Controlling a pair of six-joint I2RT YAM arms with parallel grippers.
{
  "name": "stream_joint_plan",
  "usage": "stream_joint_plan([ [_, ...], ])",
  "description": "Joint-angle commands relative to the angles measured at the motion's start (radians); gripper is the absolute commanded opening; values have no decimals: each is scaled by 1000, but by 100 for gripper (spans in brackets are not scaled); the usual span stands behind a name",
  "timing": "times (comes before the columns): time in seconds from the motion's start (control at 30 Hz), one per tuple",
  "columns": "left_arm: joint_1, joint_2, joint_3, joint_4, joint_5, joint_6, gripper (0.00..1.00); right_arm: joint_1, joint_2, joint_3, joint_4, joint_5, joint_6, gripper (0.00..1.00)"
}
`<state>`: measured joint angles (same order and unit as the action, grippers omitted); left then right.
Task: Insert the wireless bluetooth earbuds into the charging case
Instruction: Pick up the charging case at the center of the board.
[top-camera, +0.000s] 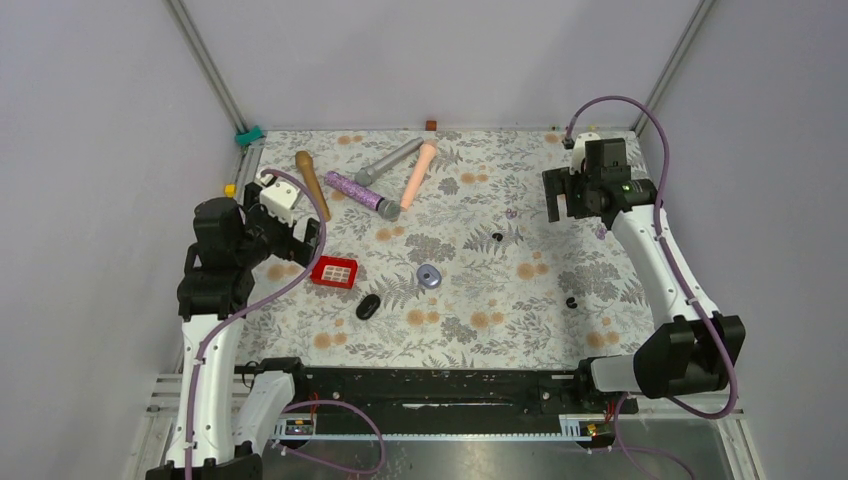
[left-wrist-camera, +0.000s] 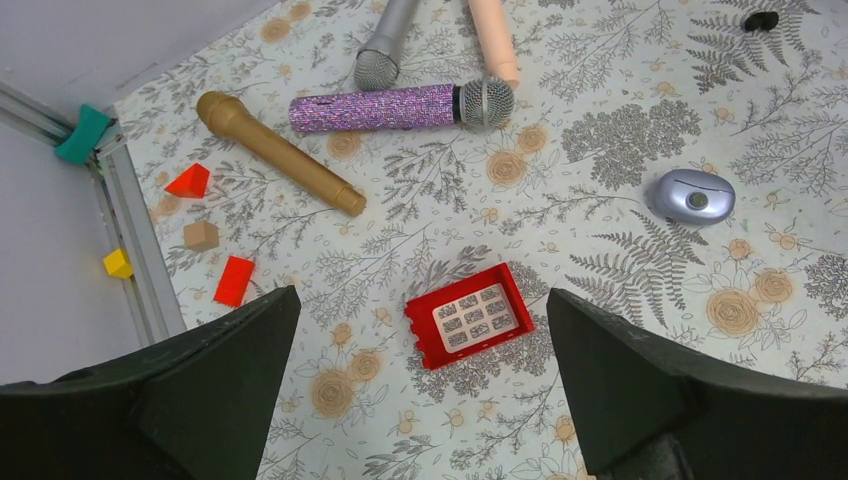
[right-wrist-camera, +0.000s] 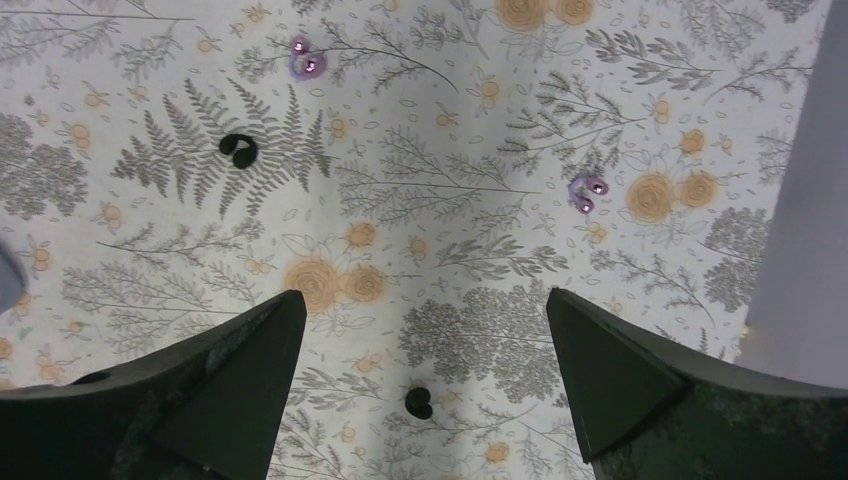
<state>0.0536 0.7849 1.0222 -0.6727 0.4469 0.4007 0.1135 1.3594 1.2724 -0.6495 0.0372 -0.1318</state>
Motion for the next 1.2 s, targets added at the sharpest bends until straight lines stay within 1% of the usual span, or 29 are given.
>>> stream_joint_plan([
  [0.0,4,-11,-28,45,36,8,99,-37,-19,43,-47,78,-99,99],
  [0.2,3,20,-12,64,26,-31,98,-183,48,51,-95,29,-151,99],
  [0.43,3,31,-22,64,31,-38,99,-266,149,28,-77,41,-180,99],
  [0.67,2,50,-22,64,56,-42,99,-289,239,13,-61,39,-164,96],
  [0.93,2,68,-22,64,61,-41,99,-296,354,111,-100,24,-110,93],
  [1.07,1,72,-23,63,64,-42,98,-314,409,161,-105,-11,-56,88],
  [1.17,2,75,-25,64,65,-40,99,-325,460,202,-122,-33,-21,81],
])
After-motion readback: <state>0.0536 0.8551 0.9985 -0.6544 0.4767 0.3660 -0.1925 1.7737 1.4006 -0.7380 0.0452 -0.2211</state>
